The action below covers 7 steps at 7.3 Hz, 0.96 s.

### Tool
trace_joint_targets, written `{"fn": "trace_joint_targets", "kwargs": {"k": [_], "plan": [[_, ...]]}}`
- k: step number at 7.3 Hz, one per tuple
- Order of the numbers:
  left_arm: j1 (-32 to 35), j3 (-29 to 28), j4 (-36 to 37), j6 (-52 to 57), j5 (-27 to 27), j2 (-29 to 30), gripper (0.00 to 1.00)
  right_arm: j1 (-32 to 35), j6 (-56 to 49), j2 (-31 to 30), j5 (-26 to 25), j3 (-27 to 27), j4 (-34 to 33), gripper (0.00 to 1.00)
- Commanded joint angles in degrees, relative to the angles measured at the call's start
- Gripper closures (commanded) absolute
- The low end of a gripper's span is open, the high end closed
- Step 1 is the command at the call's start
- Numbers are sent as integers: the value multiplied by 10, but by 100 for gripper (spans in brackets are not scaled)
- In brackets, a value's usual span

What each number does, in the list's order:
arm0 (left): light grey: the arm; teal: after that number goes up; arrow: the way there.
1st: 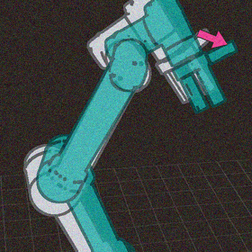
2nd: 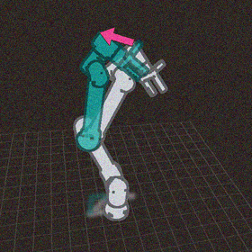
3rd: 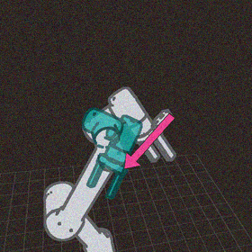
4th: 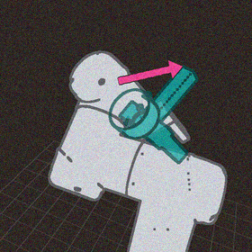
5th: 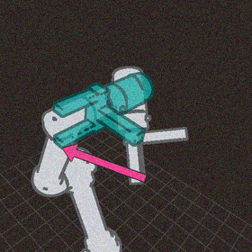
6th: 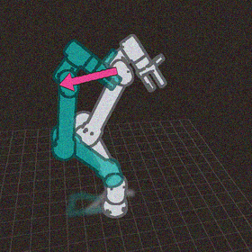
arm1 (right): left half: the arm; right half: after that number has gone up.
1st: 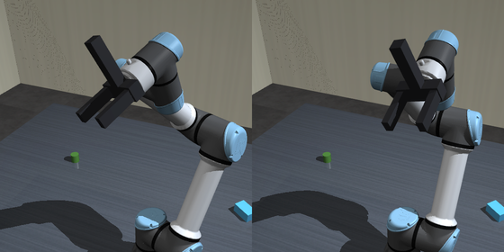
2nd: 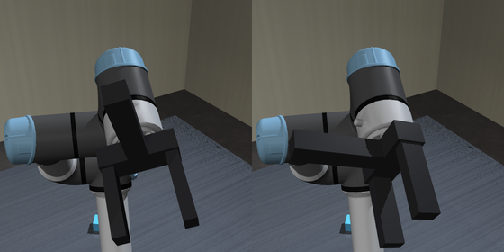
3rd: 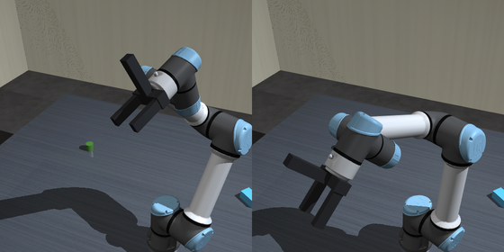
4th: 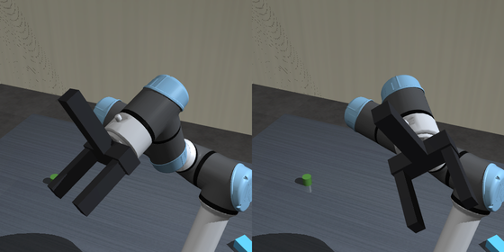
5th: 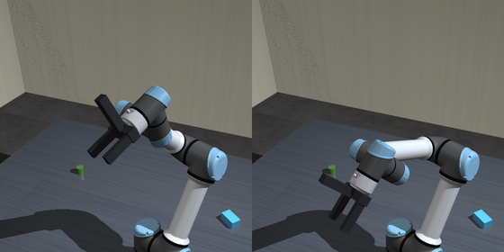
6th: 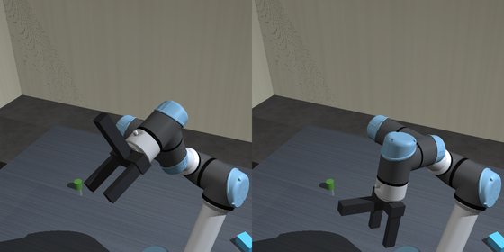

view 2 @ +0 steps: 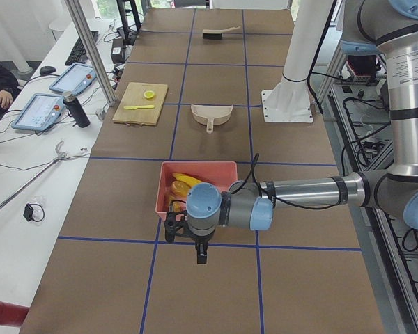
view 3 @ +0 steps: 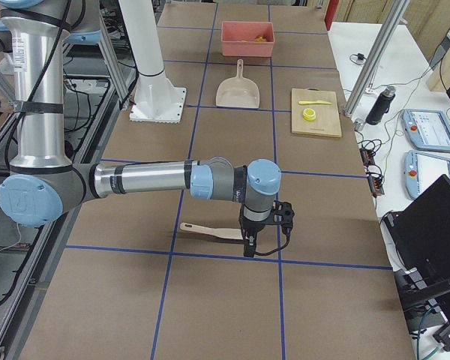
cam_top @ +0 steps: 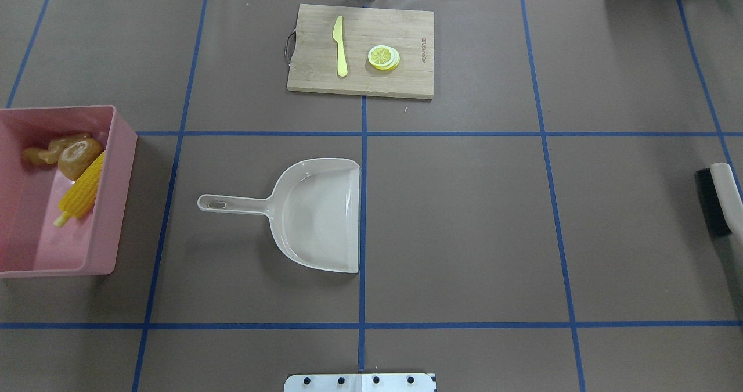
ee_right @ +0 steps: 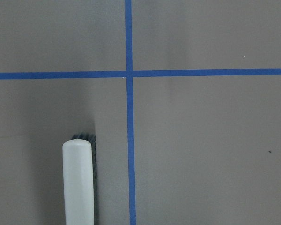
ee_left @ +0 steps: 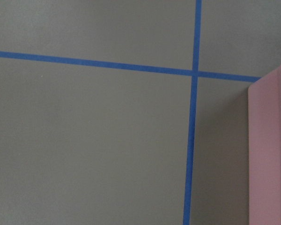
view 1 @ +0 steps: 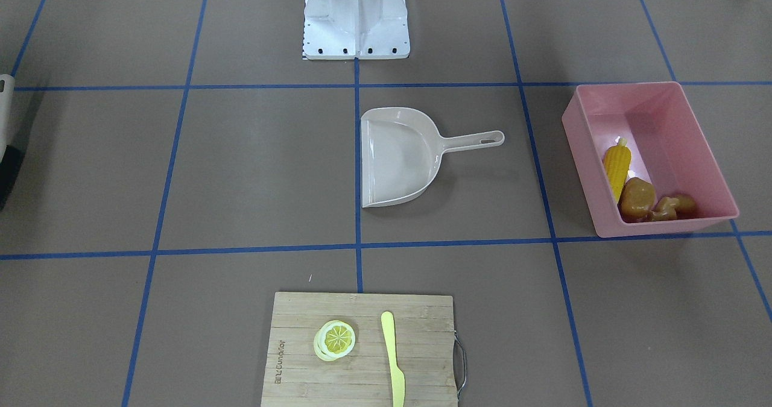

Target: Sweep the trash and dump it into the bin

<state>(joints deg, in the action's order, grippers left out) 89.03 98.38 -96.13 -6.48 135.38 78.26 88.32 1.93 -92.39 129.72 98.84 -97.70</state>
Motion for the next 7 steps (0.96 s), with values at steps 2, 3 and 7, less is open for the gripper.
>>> {"fn": "trace_joint_targets", "kwargs": {"k": [2,3,7], "plan": [[-18,52,77,35,-6,-14,2,-3,0,-2,0,-4,12,0],[-18,51,78,33,-4,-9,2,-3,0,1,0,-4,12,0],[-18,45,78,30,-6,-5,2,-3,-1,-1,0,-4,12,0]]}}
